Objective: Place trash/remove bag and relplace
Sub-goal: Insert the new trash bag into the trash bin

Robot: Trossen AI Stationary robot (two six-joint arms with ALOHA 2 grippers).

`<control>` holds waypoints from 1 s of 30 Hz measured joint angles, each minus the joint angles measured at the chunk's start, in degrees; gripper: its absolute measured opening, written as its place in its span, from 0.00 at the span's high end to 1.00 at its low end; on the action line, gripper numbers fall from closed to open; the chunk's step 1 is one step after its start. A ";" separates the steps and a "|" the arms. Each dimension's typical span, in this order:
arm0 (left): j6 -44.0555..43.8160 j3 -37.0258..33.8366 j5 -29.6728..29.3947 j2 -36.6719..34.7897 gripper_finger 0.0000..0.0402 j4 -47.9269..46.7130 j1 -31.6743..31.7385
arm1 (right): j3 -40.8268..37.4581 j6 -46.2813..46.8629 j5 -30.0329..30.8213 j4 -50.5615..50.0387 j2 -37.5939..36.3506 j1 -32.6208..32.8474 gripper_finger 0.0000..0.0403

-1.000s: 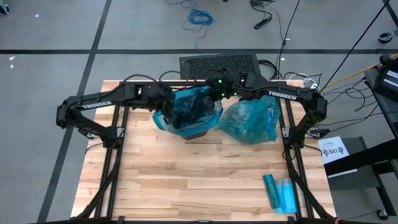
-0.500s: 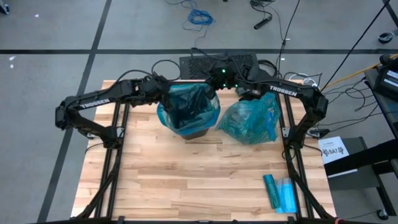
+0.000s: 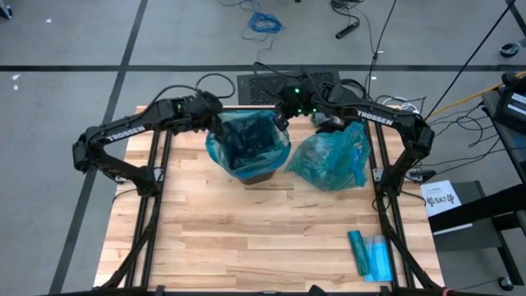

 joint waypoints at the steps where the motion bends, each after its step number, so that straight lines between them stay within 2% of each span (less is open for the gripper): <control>1: 0.89 0.00 1.36 0.00 0.82 0.02 0.31 | 0.00 -0.18 -0.07 0.00 0.00 0.01 1.00; 7: 0.50 -0.05 3.77 0.96 0.82 0.02 1.90 | 0.00 -0.15 -2.91 0.21 -0.03 -0.04 1.00; 16: -0.44 -0.07 4.60 0.70 0.82 0.00 4.58 | 2.89 -0.86 -2.72 -0.41 -2.64 -0.04 1.00; 30: 2.80 -4.88 24.06 0.72 0.82 1.98 12.49 | 4.17 -1.19 -2.98 -3.34 -3.37 -0.01 1.00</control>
